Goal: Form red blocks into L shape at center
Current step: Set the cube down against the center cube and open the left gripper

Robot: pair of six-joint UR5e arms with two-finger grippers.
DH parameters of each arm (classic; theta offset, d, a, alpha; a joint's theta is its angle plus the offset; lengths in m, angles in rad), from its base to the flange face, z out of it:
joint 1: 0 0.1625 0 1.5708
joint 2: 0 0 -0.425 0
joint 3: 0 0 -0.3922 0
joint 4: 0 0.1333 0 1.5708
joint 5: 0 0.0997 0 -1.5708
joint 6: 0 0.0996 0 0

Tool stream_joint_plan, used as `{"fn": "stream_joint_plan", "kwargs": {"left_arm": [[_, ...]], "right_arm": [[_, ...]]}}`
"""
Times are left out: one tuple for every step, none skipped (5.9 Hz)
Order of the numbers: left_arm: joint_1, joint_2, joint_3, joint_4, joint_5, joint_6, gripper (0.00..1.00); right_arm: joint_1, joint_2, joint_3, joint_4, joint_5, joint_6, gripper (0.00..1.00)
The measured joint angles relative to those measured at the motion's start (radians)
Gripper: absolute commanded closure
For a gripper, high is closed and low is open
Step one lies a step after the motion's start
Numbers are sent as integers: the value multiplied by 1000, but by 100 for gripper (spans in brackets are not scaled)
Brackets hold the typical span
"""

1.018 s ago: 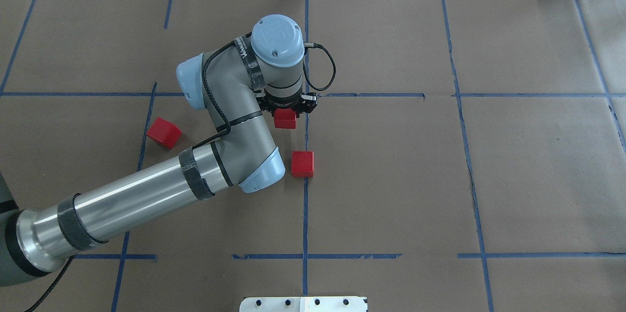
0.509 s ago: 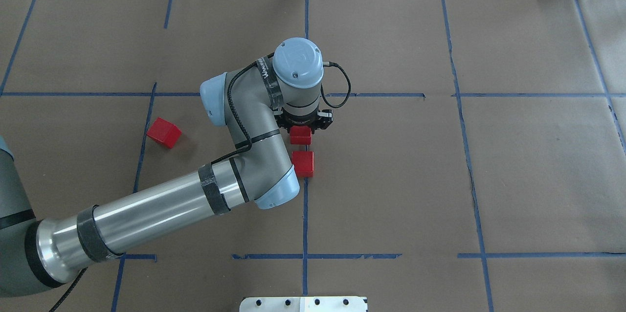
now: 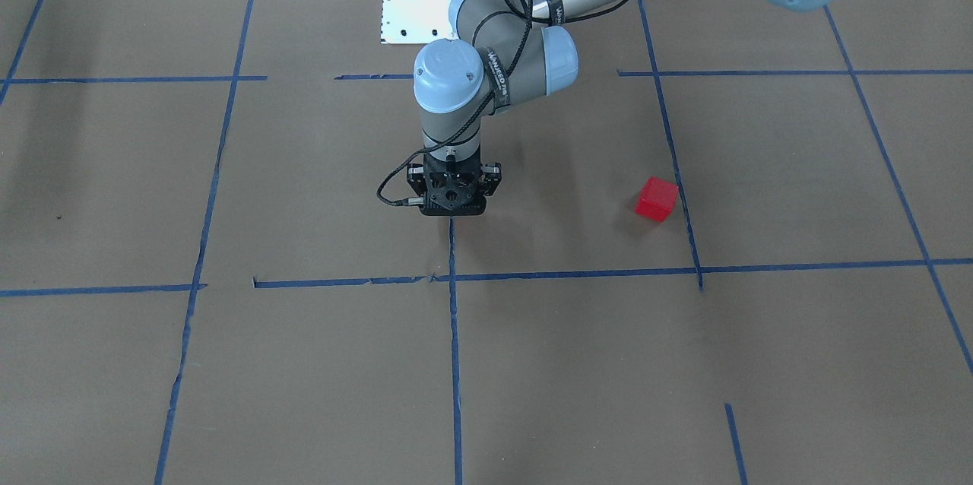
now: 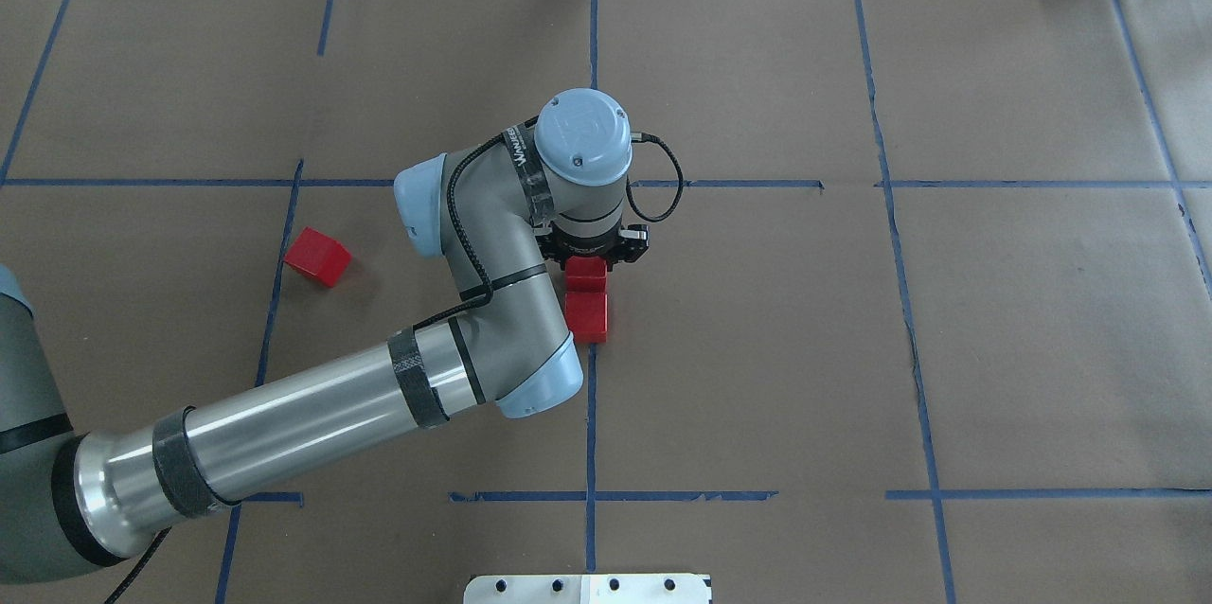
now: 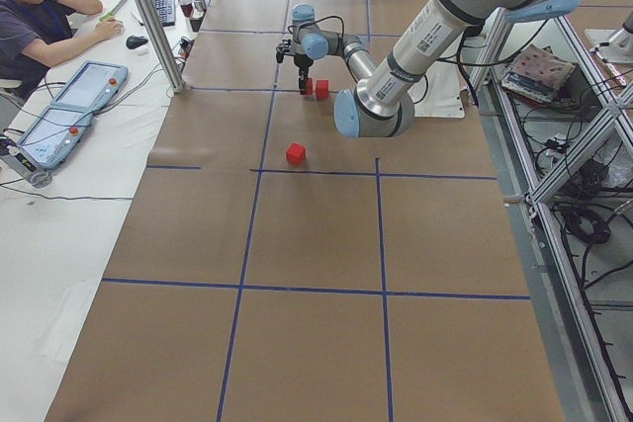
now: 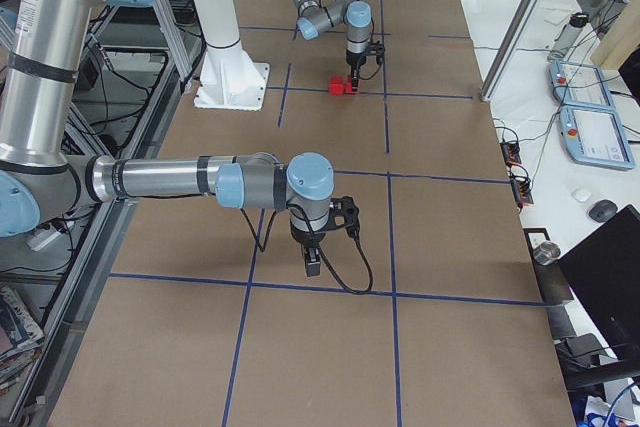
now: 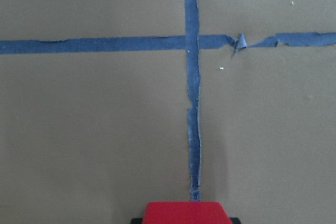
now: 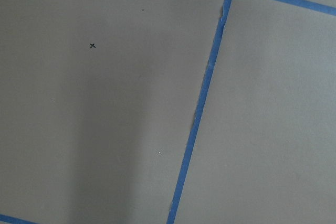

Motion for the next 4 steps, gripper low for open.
{"fn": "stream_joint_plan", "kwargs": {"left_arm": [[5,2,-1,0,0,0,69],[10,2,-1,0,0,-1,69],[15,4,-1,0,0,-2,69],[18,6,-2,0,0,-2,69]], "right_arm": [[0,0,-1,0,0,-1,0],[0,0,-1,0,0,-1,0],[0,0,-1,0,0,0,0],[0,0,-2,0,0,0,0]]}}
